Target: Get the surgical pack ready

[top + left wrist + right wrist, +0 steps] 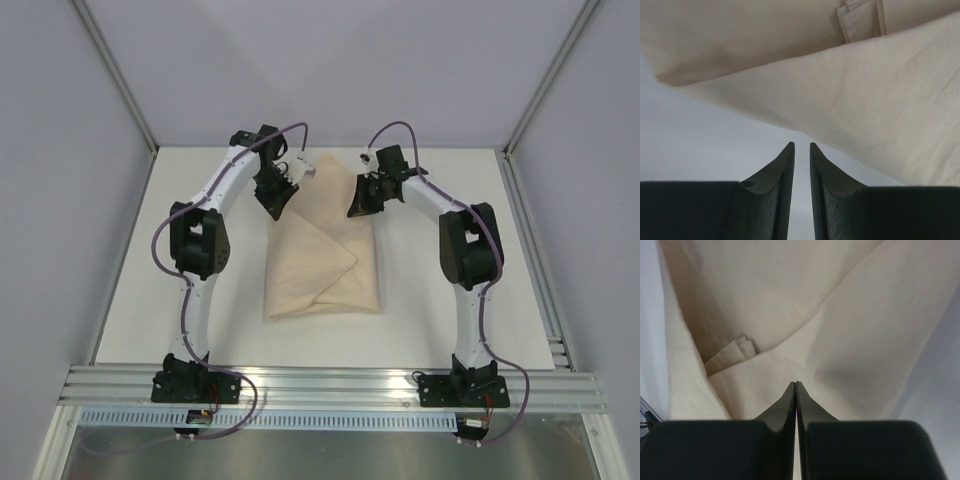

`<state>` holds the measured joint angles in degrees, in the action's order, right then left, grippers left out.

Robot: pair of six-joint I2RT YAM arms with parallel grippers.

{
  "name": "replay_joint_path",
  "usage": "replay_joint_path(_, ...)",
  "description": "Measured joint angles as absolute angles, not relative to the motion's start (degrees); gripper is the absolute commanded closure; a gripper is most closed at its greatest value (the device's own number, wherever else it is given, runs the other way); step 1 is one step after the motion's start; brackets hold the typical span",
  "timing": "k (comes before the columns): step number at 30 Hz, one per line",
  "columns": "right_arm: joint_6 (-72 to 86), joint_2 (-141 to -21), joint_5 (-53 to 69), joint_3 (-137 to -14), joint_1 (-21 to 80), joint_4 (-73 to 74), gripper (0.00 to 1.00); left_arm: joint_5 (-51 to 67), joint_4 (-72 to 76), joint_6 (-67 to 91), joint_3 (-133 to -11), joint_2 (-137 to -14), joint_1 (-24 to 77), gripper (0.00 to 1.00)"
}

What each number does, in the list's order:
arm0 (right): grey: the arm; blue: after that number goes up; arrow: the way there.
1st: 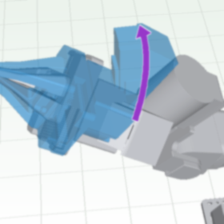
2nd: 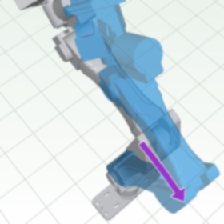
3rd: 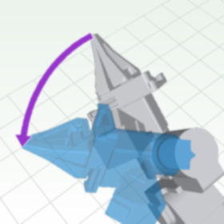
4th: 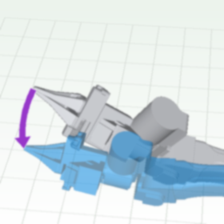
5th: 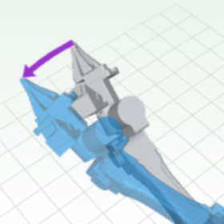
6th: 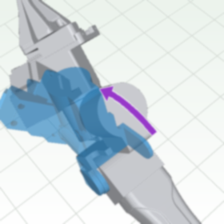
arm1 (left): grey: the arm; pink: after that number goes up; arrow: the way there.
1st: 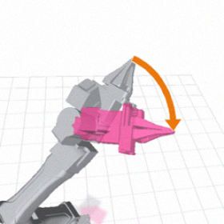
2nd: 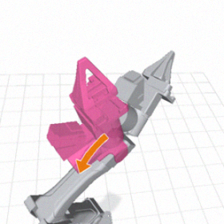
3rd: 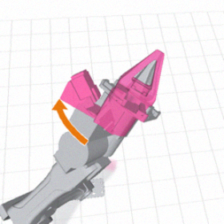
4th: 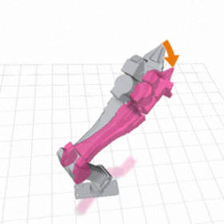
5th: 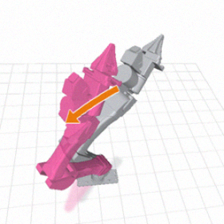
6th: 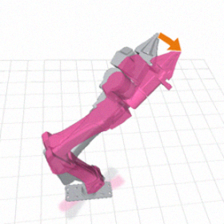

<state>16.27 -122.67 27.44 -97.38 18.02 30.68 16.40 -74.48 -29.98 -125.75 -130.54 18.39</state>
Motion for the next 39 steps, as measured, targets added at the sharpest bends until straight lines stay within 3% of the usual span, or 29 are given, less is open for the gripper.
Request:
replay_joint_path(10, 20.21, -130.34, 28.16, -97.38, 16.75, 27.83, 0.99, 3.46, -75.64, -32.71, -130.41, -143.68, 18.65, 0.71)
replay_joint_path(15, 20.73, -130.34, 27.88, -97.38, 16.71, 27.14, 0.99, 1.85, -75.59, -30.55, -129.29, -143.59, 18.65, 0.72)
replay_joint_path(23, 21.69, -125.93, 25.85, -96.53, 17.23, 26.59, 0.99, 2.44, -72.14, -26.81, -126.32, -141.08, 18.55, 0.72)
replay_joint_path(30, 25.56, -116.29, 28.16, -94.56, 22.04, 17.34, 0.99, 4.78, -62.89, -23.27, -116.55, -125.71, 18.59, 0.73)
replay_joint_path(34, 28.64, -117.51, 30.28, -95.0, 26.98, 12.49, 0.99, 11.05, -60.51, -21.61, -117.99, -121.54, 18.61, 0.73)
replay_joint_path(39, 33.28, -124.01, 31.99, -96.82, 31.35, 9.45, 1.0, 15.31, -59.88, -19.51, -118.3, -126.76, 18.65, 0.73)
